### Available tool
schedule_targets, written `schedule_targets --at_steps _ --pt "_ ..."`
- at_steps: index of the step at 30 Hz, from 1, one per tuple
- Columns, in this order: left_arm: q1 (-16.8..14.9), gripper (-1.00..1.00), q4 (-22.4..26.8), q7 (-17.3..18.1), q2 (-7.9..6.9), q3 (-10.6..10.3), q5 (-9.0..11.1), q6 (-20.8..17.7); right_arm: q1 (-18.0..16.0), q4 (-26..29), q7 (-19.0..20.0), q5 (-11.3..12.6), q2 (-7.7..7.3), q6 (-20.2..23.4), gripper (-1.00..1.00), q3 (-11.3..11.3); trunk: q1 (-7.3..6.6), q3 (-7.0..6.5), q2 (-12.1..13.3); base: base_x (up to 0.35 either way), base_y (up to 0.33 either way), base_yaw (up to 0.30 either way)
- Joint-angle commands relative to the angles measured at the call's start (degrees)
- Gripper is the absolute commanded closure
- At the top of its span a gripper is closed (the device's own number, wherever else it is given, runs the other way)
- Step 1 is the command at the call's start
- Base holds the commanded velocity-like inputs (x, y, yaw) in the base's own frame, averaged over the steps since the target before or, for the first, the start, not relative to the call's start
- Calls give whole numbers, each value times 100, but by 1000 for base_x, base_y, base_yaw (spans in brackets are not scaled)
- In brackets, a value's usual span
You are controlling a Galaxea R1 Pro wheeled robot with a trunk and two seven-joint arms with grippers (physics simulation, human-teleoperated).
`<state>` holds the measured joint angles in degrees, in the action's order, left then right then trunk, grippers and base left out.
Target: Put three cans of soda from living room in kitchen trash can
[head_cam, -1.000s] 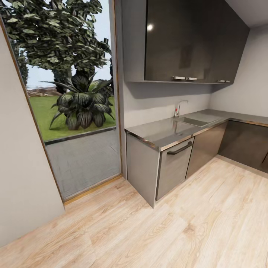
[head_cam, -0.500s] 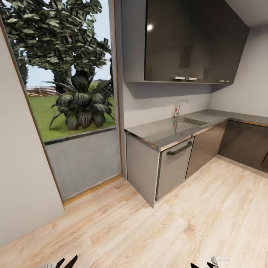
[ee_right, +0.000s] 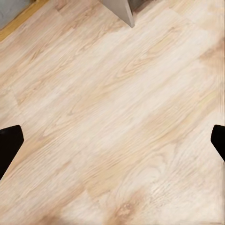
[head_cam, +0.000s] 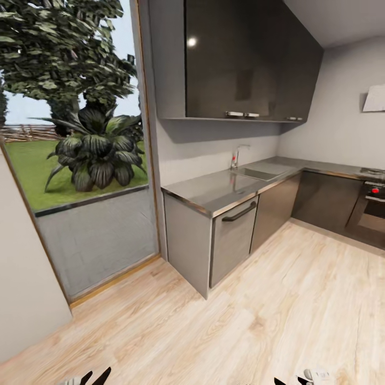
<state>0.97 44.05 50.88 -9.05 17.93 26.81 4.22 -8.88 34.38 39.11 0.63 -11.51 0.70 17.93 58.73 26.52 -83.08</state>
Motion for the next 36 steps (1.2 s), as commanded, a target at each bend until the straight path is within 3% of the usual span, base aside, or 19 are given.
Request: schedule_targets --at_steps 1,28,36 --pt "0 -100 0 0 0 0 0 0 0 0 0 0 0 0 -100 0 0 -4 0 1 0 -256" --pt "0 -100 -2 -8 3 0 0 0 0 -1 15 -10 -2 9 -100 -3 0 -70 0 0 0 -283" --pt "0 -100 -2 -8 0 0 0 0 0 5 17 -12 -2 9 -100 -15 0 -70 0 0 0 -119"
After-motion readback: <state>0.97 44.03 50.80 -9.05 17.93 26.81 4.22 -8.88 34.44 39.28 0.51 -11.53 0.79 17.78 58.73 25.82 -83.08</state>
